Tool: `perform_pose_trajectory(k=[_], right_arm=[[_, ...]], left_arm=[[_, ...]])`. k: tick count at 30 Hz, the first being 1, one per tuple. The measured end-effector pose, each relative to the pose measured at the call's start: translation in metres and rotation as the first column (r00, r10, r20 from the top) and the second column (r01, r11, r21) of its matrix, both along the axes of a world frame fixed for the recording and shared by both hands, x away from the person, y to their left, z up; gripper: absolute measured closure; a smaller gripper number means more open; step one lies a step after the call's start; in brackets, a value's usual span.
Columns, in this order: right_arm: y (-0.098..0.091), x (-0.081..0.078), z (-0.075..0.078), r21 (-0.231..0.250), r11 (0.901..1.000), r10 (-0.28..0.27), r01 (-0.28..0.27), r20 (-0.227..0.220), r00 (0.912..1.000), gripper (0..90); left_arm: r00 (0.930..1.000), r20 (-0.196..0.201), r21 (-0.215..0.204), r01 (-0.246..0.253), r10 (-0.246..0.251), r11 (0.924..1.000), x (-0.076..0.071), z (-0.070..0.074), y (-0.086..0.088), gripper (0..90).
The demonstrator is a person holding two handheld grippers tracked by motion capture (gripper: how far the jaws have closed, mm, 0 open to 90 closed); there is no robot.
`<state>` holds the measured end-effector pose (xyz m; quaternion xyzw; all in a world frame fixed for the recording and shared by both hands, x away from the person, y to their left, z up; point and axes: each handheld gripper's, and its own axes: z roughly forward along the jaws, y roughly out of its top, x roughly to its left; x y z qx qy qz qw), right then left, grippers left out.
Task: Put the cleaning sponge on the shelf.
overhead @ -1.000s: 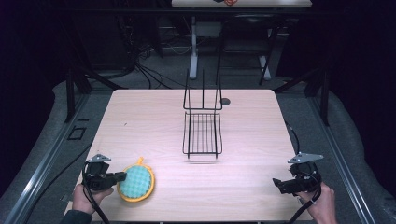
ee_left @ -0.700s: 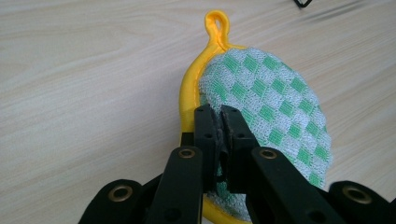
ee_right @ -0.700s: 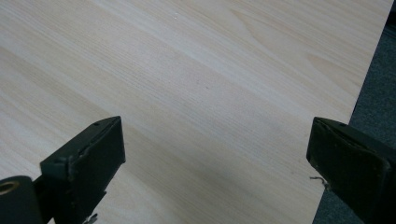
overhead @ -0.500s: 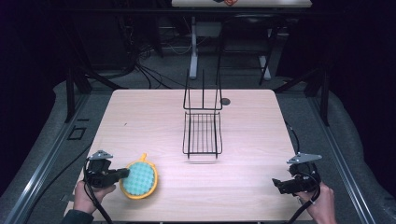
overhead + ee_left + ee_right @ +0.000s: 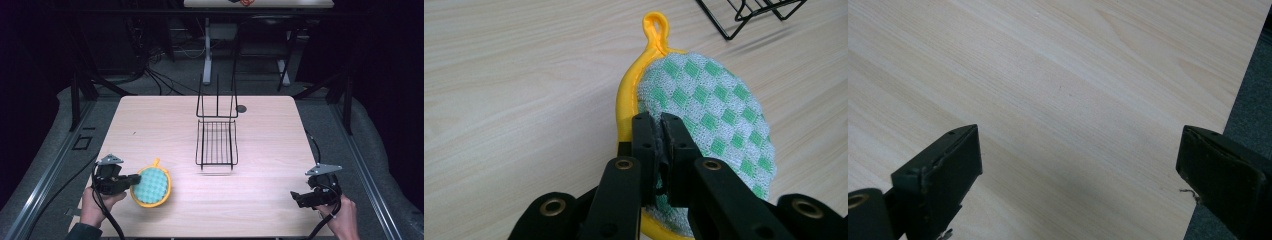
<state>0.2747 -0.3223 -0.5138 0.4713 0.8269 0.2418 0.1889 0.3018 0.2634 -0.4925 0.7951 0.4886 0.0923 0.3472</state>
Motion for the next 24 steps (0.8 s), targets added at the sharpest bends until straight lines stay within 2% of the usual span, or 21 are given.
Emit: perform_pose_trajectory(k=[9, 24], right_arm=[[-0.001, 0.000, -0.001, -0.004, 1.0000, 0.001, -0.001, -0.005, 1.0000, 4.0], [0.002, 0.000, 0.000, -0.010, 0.9999, 0.009, -0.009, -0.002, 1.0000, 4.3]], left_arm=[[0.9996, 0.018, 0.007, 0.020, -0.020, 0.9998, 0.006, 0.010, -0.006, 86.2], [0.9987, 0.040, -0.009, 0.031, -0.030, 0.9995, 0.018, 0.022, -0.011, 86.1]])
